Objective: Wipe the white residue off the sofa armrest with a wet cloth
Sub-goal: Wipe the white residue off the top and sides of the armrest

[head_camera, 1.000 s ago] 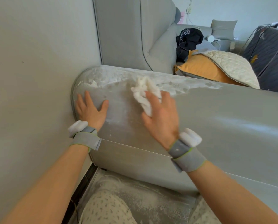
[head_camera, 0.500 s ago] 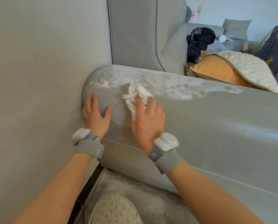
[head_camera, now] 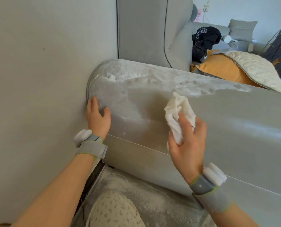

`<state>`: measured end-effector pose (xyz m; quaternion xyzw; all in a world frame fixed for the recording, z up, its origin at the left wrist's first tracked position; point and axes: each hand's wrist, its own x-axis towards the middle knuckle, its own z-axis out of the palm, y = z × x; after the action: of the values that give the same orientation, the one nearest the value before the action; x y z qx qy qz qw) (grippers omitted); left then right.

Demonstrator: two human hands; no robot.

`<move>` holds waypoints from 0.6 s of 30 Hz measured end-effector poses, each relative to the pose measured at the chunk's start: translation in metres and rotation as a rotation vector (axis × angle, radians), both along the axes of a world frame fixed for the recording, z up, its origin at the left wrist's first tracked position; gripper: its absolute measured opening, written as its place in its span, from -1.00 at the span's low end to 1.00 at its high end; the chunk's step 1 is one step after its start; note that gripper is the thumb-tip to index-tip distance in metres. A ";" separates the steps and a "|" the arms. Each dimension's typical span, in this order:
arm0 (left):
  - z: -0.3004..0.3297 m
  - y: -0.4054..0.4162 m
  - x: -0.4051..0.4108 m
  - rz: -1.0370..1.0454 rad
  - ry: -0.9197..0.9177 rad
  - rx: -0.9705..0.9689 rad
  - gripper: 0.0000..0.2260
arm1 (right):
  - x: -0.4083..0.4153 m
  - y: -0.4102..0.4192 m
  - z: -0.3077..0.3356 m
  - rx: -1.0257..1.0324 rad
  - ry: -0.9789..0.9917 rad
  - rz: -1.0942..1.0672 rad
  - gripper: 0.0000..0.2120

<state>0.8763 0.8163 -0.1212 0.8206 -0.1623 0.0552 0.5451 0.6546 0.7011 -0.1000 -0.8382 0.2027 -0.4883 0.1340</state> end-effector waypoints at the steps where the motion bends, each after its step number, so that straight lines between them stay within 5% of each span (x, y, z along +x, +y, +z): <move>1: -0.003 -0.002 -0.002 0.007 0.017 -0.007 -0.46 | -0.005 -0.003 -0.009 0.022 -0.015 -0.039 -0.55; 7: -0.007 -0.005 0.001 -0.001 0.054 -0.066 -0.50 | 0.031 0.004 -0.031 0.037 0.051 -0.178 -0.46; 18: -0.001 0.011 0.015 -0.174 0.181 -0.083 -0.57 | 0.122 0.066 -0.035 0.006 0.302 -0.044 -0.41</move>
<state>0.8908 0.8271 -0.1223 0.7816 -0.1808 -0.0599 0.5939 0.7769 0.7673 -0.1351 -0.8970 0.2405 -0.3588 0.0937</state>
